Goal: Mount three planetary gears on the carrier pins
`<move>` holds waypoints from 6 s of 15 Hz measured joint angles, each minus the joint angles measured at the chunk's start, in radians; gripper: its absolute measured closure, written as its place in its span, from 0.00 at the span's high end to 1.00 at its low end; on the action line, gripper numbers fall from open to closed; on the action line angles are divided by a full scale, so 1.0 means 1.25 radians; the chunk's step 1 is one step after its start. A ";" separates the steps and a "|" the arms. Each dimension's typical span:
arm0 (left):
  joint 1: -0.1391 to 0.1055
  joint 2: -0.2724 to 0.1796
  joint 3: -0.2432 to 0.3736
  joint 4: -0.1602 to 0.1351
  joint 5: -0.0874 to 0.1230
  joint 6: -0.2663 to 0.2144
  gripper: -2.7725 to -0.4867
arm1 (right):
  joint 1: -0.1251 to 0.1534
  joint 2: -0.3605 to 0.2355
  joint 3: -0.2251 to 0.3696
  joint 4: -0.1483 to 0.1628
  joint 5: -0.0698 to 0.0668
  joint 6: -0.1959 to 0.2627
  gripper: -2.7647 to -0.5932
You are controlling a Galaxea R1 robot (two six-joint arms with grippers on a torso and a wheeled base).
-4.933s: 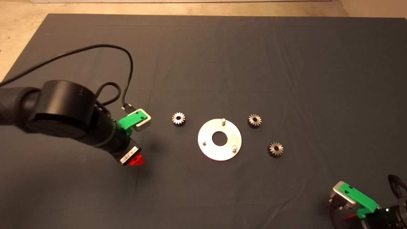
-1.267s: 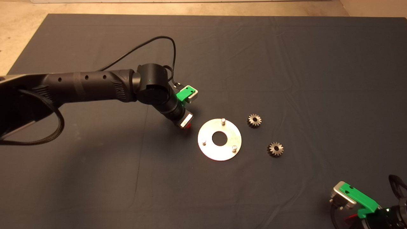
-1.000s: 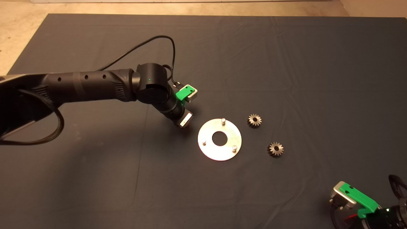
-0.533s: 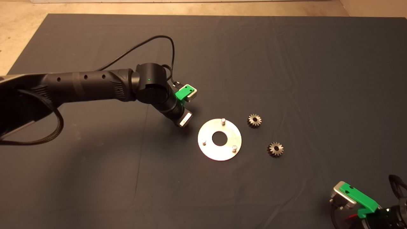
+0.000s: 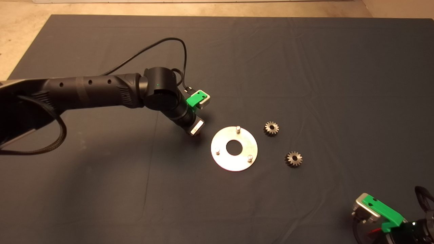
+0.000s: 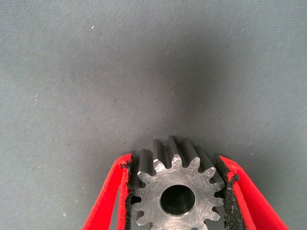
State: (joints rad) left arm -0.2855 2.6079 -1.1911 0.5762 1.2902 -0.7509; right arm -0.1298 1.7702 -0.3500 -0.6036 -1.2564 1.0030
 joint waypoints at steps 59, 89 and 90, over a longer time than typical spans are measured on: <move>0.018 0.096 0.193 0.043 0.059 -0.123 0.07 | 0.000 -0.082 0.000 0.000 0.051 -0.033 0.74; 0.018 0.066 0.203 0.051 0.065 -0.105 0.07 | 0.000 -0.080 0.000 0.000 0.051 -0.033 0.74; 0.018 0.067 0.203 0.051 0.065 -0.106 0.07 | 0.000 -0.080 0.000 0.000 0.051 -0.033 0.74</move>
State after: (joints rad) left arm -0.2634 2.6921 -0.9377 0.6402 1.3719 -0.8828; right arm -0.1294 1.6702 -0.3500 -0.6036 -1.1921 0.9617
